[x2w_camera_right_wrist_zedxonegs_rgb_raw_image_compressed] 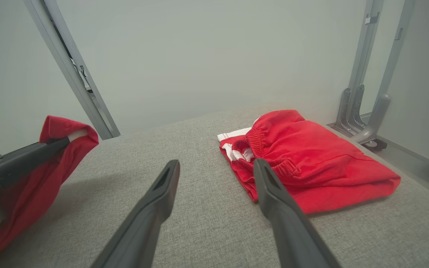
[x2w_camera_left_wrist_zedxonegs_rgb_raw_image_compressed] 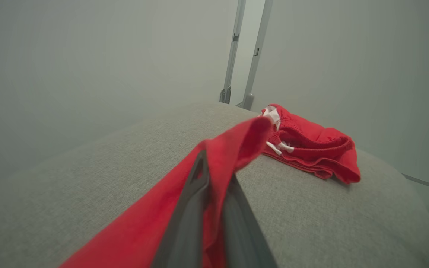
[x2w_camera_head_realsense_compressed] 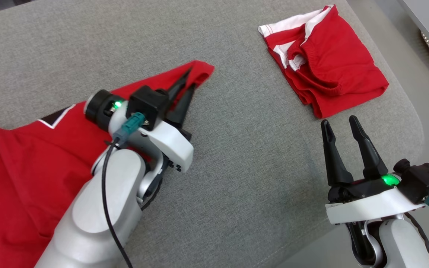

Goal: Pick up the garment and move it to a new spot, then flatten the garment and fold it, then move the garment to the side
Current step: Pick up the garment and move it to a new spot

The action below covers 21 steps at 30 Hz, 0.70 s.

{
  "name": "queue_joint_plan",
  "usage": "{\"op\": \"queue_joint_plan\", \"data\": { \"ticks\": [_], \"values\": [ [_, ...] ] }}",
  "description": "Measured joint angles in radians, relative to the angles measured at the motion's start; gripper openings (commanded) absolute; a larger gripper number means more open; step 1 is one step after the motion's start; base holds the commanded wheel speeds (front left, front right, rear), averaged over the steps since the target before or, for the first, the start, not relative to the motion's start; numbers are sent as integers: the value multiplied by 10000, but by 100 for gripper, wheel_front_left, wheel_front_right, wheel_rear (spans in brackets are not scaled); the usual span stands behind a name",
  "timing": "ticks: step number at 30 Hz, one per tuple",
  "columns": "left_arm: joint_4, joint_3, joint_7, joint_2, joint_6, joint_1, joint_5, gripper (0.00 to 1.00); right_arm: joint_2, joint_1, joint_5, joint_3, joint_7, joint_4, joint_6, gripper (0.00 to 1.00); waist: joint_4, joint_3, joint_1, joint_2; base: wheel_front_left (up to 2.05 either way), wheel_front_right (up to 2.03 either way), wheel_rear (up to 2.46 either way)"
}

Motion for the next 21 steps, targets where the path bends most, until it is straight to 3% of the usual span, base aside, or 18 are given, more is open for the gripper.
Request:
{"op": "queue_joint_plan", "data": {
  "ticks": [1, 6, 13, 21],
  "values": [
    [180, -113, 0, -50, -67, -9, -2, 100, 0, -1, -2, -33, -10, 10, 0, 100, 13, -2, 0, 0, 0, 0, 0],
    [303, -326, -422, -219, -196, -59, -86, 100, 2, -4, -142, -244, -12, 63, 0, 100, 272, -252, 0, 0, 0, 0, 0],
    [-525, -104, -945, -157, -75, 407, -428, 100, 8, 32, -545, -729, -19, 150, 0, 100, 1093, -718, 0, 0, 0, 0, 0],
    [-1271, -209, 38, 307, -199, 1230, -953, 100, 13, 44, -872, -951, -19, 391, 0, 100, 2202, -1325, 0, 0, 0, 0, 0]
  ]
}}
